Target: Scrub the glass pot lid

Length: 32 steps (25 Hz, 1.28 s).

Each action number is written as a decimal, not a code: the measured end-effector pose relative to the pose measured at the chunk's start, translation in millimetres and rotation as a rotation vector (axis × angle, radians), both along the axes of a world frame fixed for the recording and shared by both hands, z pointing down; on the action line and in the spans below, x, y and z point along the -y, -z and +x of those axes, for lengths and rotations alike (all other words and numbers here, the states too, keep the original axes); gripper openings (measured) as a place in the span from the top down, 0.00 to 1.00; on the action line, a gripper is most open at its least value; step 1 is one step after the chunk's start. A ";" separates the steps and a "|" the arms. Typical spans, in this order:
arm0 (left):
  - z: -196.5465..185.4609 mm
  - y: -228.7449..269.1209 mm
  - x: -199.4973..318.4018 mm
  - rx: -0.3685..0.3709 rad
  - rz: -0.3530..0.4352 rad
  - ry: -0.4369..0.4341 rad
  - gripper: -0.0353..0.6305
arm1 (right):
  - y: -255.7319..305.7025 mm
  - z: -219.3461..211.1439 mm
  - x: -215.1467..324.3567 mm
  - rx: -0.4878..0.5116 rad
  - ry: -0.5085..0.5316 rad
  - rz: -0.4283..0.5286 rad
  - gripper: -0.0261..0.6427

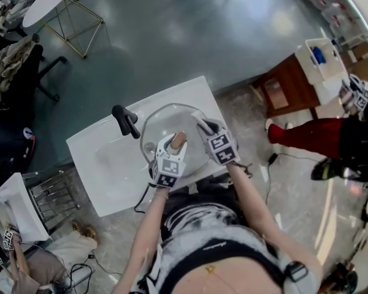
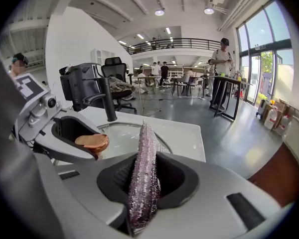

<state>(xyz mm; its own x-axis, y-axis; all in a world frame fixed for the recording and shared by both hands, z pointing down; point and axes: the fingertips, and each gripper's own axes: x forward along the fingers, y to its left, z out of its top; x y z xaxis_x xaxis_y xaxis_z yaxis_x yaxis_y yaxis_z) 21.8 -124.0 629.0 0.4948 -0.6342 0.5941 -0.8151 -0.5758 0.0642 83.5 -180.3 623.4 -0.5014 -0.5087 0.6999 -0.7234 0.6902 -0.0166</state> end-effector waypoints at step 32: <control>0.1 -3.0 0.4 -0.005 -0.021 -0.014 0.70 | 2.3 -31.3 -55.5 0.007 0.097 -0.032 0.83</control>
<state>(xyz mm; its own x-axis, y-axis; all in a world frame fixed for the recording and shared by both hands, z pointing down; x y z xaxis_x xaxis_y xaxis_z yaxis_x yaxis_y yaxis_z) 21.9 -124.4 632.1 0.5062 -0.6147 0.6049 -0.8066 -0.5857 0.0799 52.2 -124.8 621.1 -0.5525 -0.4346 0.7112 -0.6528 0.7562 -0.0449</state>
